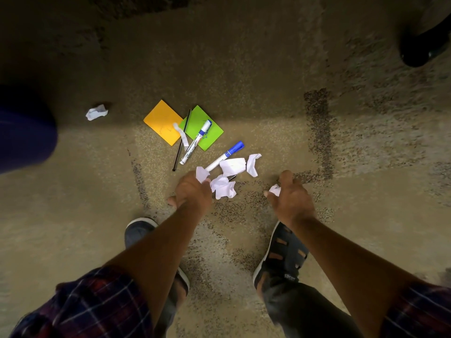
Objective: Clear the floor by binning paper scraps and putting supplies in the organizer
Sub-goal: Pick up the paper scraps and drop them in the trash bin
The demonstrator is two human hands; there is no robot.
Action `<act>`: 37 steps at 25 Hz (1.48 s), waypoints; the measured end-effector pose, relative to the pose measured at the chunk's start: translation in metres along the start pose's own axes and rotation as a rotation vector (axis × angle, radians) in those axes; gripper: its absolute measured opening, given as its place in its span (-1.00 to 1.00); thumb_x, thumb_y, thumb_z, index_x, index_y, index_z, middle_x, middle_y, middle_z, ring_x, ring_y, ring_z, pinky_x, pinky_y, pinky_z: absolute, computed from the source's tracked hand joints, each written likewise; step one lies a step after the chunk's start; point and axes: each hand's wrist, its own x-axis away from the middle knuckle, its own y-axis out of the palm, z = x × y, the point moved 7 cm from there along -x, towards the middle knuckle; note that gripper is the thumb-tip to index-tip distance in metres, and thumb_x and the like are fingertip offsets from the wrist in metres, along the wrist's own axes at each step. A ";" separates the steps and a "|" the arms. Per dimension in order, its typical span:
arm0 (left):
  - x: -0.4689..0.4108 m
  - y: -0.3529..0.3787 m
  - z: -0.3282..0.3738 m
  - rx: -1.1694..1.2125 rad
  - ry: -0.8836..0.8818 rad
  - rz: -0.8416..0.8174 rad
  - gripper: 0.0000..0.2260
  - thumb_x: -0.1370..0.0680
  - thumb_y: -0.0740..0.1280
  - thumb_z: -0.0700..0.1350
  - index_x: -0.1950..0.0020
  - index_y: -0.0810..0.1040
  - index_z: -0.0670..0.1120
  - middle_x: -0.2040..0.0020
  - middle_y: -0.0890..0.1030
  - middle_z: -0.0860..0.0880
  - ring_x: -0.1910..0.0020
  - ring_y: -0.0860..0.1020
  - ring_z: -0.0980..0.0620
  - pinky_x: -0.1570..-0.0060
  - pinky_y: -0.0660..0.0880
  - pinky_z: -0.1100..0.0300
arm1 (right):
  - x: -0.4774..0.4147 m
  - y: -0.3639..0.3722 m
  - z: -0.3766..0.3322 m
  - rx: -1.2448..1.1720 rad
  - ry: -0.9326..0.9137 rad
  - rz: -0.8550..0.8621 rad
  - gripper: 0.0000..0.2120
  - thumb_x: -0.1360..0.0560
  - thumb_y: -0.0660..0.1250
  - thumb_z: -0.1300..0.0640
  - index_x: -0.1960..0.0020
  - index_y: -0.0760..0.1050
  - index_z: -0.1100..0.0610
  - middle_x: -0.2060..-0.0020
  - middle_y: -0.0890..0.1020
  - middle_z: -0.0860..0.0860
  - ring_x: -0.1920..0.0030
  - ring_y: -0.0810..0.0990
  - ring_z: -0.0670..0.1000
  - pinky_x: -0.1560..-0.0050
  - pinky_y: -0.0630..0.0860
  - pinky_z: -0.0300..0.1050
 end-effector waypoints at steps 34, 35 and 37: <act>0.026 0.028 0.024 -0.233 0.597 0.112 -0.38 -0.38 0.52 0.29 -0.27 0.35 0.06 -0.14 0.55 -0.05 0.09 0.68 -0.15 0.19 0.58 0.02 | -0.044 -0.008 -0.051 -0.285 0.136 0.176 -0.72 -0.61 0.23 0.12 -0.13 0.53 0.33 -0.03 0.66 0.29 -0.06 0.63 0.28 0.04 0.45 -0.02; 0.028 0.033 0.030 -0.238 0.640 0.077 -0.39 -0.40 0.53 0.22 -0.32 0.32 0.10 -0.16 0.56 -0.04 0.04 0.67 -0.14 0.15 0.59 0.00 | -0.043 -0.013 -0.049 -0.295 0.127 0.201 -0.74 -0.60 0.26 0.11 -0.08 0.55 0.31 0.03 0.68 0.26 0.01 0.65 0.25 0.10 0.44 -0.06; 0.032 0.043 0.043 -0.320 0.743 0.022 -0.37 -0.47 0.53 0.00 -0.42 0.27 0.15 -0.19 0.54 -0.03 -0.04 0.64 -0.11 0.12 0.61 -0.01 | -0.041 -0.022 -0.041 -0.439 0.145 0.213 -0.92 -0.54 0.36 0.11 0.08 0.59 0.12 0.22 0.70 0.09 0.22 0.69 0.07 0.24 0.51 -0.14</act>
